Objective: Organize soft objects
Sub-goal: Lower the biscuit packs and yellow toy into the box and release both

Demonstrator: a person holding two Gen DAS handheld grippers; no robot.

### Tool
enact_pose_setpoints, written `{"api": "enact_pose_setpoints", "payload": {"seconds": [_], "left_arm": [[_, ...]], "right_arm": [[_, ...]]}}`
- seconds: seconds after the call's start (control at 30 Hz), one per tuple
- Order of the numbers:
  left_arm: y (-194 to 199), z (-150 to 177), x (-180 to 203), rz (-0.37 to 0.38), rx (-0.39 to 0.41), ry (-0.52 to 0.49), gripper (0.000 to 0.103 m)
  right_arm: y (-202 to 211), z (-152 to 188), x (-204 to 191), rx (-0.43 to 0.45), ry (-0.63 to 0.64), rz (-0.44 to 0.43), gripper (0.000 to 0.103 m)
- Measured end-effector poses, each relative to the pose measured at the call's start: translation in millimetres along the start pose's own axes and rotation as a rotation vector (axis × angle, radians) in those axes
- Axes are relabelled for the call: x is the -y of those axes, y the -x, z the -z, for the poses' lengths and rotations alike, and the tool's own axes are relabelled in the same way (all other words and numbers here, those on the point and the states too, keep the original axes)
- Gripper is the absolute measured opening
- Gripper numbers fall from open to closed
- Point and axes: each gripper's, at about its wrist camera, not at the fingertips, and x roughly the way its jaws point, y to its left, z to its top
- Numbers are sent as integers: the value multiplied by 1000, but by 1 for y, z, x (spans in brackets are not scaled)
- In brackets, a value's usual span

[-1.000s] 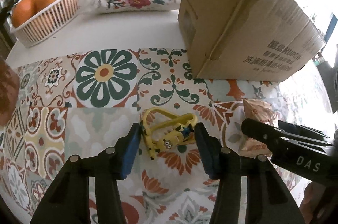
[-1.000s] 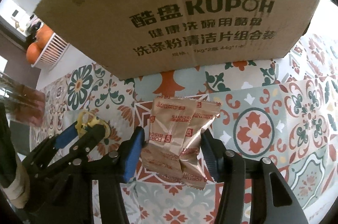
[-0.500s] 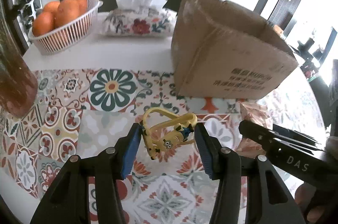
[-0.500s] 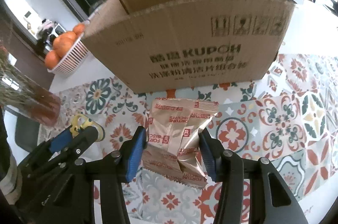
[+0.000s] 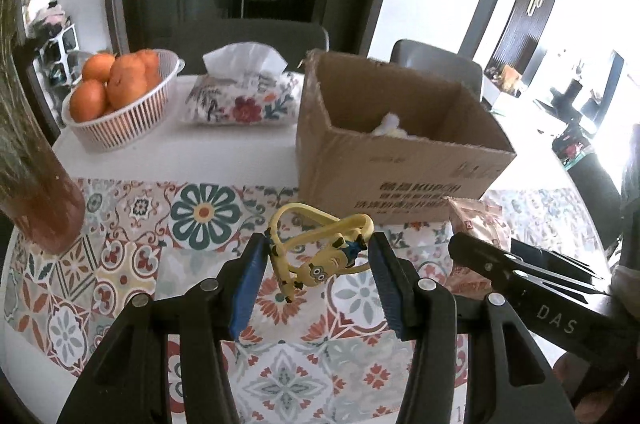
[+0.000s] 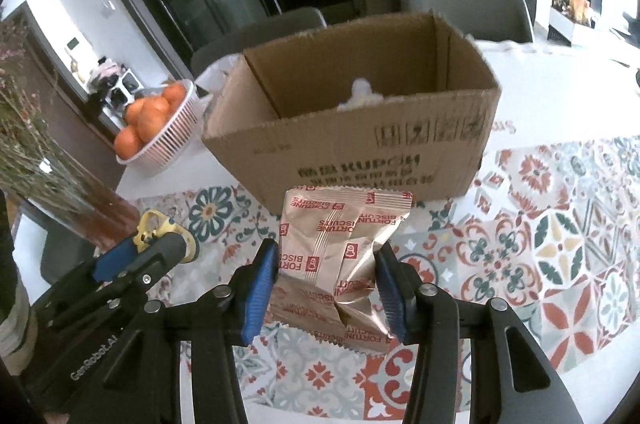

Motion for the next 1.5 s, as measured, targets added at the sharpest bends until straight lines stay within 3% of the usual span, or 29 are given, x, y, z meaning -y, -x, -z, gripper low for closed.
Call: {"api": "enact_pose_setpoints", "payload": {"seconds": [0.83,1.5], "left_arm": [[43,-58,45,22,148,-84,52],[15,-107,64,23,142,-96,52]], "right_arm": [[57,-55,1,175,65,-11,49],[50,-107,6,224,164,38,49]]}}
